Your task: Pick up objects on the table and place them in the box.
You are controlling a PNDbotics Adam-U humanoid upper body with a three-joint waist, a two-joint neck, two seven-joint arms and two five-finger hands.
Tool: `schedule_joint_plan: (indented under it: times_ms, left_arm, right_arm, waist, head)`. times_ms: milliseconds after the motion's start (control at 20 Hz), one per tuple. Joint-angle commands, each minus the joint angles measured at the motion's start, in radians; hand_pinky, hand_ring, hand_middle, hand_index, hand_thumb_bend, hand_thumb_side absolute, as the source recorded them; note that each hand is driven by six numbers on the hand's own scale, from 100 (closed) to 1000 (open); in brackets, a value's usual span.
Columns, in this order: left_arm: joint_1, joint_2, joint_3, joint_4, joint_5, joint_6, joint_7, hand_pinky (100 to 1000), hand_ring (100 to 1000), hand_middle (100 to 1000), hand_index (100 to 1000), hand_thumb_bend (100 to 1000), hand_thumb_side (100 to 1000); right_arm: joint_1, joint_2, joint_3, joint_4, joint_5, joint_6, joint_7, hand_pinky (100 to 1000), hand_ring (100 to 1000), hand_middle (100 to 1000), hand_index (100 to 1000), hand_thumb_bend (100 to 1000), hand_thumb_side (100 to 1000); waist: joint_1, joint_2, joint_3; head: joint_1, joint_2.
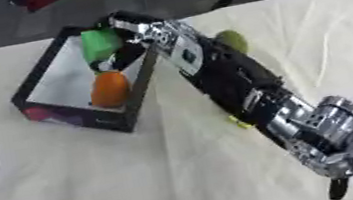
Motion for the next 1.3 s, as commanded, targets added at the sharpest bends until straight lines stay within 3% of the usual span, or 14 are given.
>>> schedule_joint_plan:
  times_ms: [50,300,350,650,850,1050,1300]
  left_arm:
    - [-0.015,0.003,-0.002,-0.018,0.004,-0.001,-0.005,785,790,741,699,335,627]
    - [-0.018,0.001,-0.001,-0.018,0.005,-0.001,-0.005,785,791,741,701,335,628]
    - [-0.018,0.001,-0.001,-0.018,0.006,-0.001,-0.005,785,791,742,701,334,628]
    - [-0.019,0.000,-0.002,-0.017,0.006,-0.001,-0.006,785,791,742,703,333,628]
    - [-0.018,0.001,0.000,-0.017,0.005,0.000,-0.004,786,792,742,705,332,629]
    - [-0.014,0.005,0.008,-0.017,0.003,0.002,0.002,786,792,742,705,333,629]
    - [-0.001,0.014,0.020,-0.016,-0.004,0.006,0.013,786,793,742,706,332,631]
  right_arm:
    - [-0.018,0.007,0.000,-0.008,0.031,-0.008,-0.010,683,665,720,890,397,516]
    - [-0.014,0.016,0.011,-0.017,0.091,-0.010,-0.030,753,778,826,927,494,620]
    - [-0.014,0.017,0.011,-0.019,0.098,-0.011,-0.036,793,844,874,939,515,642]
    - [-0.015,0.012,0.015,-0.022,0.116,-0.037,-0.045,927,949,976,990,540,615]
    - [-0.013,-0.002,0.005,-0.035,0.106,-0.048,-0.036,944,952,981,994,535,607]
    - [-0.020,-0.057,-0.004,-0.112,0.016,-0.036,-0.063,907,925,939,974,519,591]
    - [0.015,-0.203,0.007,-0.280,-0.166,0.016,0.002,877,903,922,971,458,531]
  waist:
    - [0.018,0.006,0.003]
    - [0.017,0.006,0.005]
    - [0.017,0.006,0.006]
    - [0.015,0.006,0.005]
    - [0.014,0.006,0.000]
    - [0.011,0.005,-0.016]
    - [0.004,0.001,-0.051]
  head:
    - [-0.004,-0.001]
    - [-0.005,-0.001]
    - [-0.005,-0.001]
    - [-0.004,-0.001]
    - [-0.001,-0.001]
    - [0.017,-0.001]
    - [0.047,-0.001]
